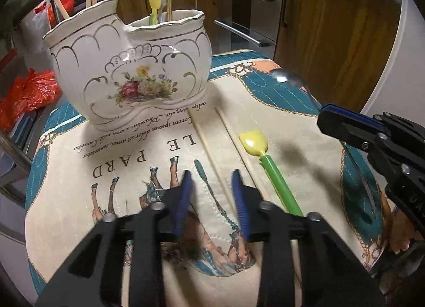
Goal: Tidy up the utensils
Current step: 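Grasp the silver spoon with the right tool while the left grasps a chopstick, then carry spoon over small cup with right tool while left carries chopstick over tall cup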
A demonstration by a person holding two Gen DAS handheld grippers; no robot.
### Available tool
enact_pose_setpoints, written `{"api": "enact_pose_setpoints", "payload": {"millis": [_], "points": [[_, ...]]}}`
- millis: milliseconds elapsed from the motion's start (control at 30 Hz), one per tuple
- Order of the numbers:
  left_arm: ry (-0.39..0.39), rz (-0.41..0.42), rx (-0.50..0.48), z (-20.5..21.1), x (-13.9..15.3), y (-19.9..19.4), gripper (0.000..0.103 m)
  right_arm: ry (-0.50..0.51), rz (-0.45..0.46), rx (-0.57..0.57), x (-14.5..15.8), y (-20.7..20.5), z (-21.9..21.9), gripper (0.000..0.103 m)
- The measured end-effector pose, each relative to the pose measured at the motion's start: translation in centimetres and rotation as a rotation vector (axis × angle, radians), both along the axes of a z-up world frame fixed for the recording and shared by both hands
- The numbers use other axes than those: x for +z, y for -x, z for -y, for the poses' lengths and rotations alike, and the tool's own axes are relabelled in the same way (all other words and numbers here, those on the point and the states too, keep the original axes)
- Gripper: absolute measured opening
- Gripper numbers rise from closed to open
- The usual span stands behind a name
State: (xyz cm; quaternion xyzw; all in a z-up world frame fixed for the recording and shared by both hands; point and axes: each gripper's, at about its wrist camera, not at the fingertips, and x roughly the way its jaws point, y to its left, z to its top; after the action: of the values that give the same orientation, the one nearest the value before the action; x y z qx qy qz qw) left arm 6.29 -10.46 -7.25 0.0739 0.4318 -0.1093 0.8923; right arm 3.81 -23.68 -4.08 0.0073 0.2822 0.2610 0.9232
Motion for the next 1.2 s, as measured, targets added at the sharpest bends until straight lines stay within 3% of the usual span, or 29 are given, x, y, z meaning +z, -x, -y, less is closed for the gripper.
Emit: {"api": "enact_pose_setpoints", "payload": {"millis": [100, 633, 833, 1033, 1200], "points": [[-0.012, 0.003, -0.017, -0.2, 0.1, -0.1, 0.011, -0.006, 0.017, -0.002, 0.1, 0.2, 0.1, 0.004], [0.018, 0.054, -0.048, -3.6, 1.8, 1.7, 0.005, -0.048, 0.091, -0.055, 1.2, 0.9, 0.8, 0.004], [0.065, 0.087, -0.064, -4.9, 2.8, 3.1, 0.005, -0.039, 0.13, -0.079, 1.5, 1.7, 0.4, 0.004], [0.161, 0.215, -0.107, -6.1, 4.8, 4.8, 0.005, -0.043, 0.156, -0.087, 1.8, 2.6, -0.1, 0.004], [0.188, 0.323, -0.106, -7.4, 6.5, 5.6, 0.005, -0.074, 0.181, -0.091, 2.7, 2.8, -0.1, 0.004]]}}
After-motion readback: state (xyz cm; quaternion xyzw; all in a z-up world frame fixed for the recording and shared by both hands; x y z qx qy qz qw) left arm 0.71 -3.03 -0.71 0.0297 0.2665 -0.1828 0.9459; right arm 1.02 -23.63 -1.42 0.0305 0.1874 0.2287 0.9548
